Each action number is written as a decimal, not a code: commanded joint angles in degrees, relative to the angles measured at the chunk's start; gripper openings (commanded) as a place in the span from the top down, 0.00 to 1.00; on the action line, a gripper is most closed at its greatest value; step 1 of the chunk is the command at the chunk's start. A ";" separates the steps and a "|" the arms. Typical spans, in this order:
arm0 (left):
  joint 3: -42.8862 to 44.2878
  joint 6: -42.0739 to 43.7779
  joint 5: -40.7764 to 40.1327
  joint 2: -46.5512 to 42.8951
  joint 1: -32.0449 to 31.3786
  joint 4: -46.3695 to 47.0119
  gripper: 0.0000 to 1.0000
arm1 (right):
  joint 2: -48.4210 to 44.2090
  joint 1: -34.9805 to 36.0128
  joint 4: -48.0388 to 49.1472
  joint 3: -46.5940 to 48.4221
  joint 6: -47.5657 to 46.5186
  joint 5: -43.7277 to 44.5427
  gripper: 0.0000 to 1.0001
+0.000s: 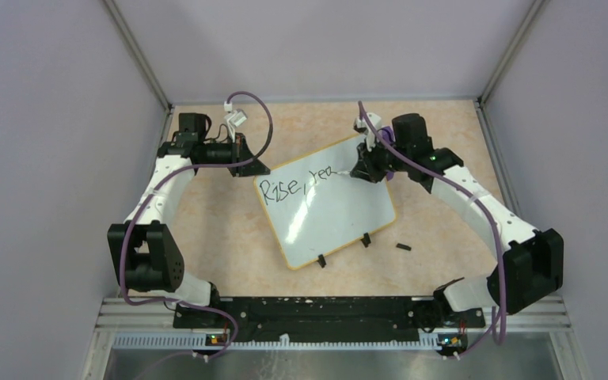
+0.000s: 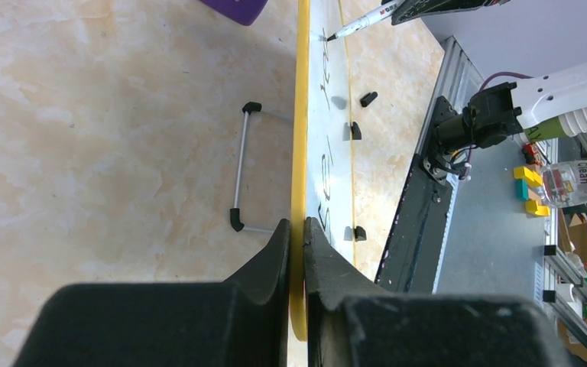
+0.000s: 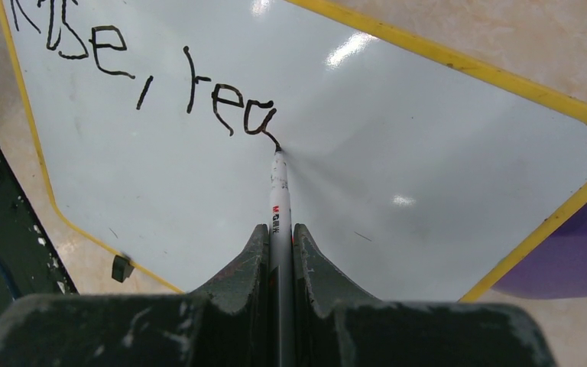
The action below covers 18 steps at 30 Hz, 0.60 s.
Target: Write a sentence on the whiteboard
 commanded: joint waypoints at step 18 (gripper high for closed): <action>7.33 10.82 -2.72 5.09 -1.40 -9.78 1.00 | -3.58 -4.10 -2.06 6.60 -0.60 -8.07 1.00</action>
